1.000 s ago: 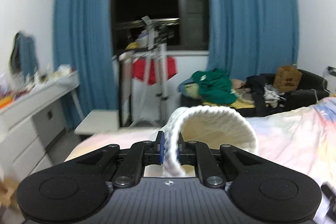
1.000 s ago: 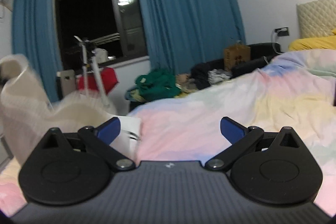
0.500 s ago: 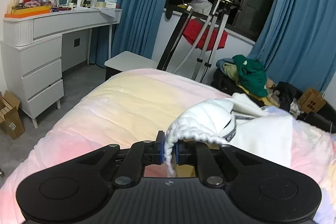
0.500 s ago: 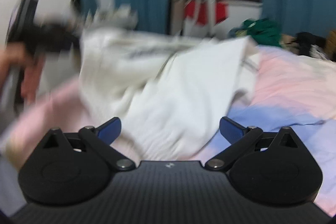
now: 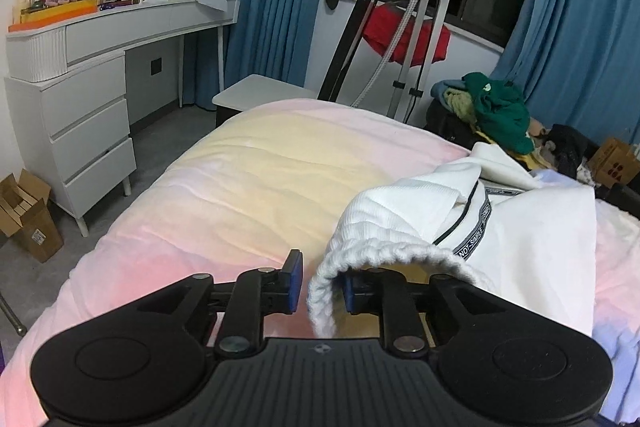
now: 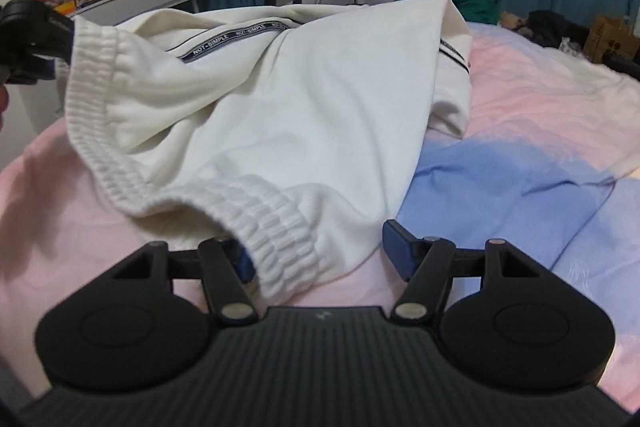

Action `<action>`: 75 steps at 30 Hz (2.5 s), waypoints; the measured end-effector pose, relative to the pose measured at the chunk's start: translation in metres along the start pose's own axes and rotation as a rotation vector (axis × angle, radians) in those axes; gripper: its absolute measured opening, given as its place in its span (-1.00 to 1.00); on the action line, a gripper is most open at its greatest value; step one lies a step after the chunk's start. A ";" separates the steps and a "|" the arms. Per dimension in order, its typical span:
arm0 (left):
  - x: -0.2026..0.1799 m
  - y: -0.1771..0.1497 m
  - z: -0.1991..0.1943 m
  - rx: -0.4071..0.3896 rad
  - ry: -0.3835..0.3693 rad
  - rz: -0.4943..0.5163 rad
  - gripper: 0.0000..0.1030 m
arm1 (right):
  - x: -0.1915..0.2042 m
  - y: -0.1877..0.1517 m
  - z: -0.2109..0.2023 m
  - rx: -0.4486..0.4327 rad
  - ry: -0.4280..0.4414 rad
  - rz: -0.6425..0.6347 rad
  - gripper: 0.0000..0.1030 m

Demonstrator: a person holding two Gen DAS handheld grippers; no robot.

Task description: Fold clothes

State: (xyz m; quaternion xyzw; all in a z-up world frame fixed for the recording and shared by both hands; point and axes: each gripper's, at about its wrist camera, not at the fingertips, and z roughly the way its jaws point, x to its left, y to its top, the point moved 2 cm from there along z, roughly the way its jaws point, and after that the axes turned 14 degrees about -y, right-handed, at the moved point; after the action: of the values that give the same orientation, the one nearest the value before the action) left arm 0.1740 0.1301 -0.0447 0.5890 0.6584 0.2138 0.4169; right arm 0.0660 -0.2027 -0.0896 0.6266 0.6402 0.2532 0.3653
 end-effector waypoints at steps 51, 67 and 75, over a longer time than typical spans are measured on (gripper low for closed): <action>0.180 0.154 0.071 0.081 0.115 -0.065 0.77 | 0.176 0.108 -0.028 -0.027 0.523 0.103 0.68; 0.099 0.019 -0.074 0.096 -0.195 -0.598 0.77 | -0.027 0.103 -0.069 -0.130 0.139 0.159 0.68; 0.081 -0.027 -0.036 0.116 -0.229 -0.867 0.73 | -0.099 0.074 -0.031 -0.075 0.077 0.426 0.68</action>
State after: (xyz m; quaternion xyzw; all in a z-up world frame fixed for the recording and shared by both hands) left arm 0.1326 0.2092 -0.0691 0.3010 0.8048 -0.0847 0.5044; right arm 0.0824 -0.2903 0.0016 0.7234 0.4971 0.3720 0.3019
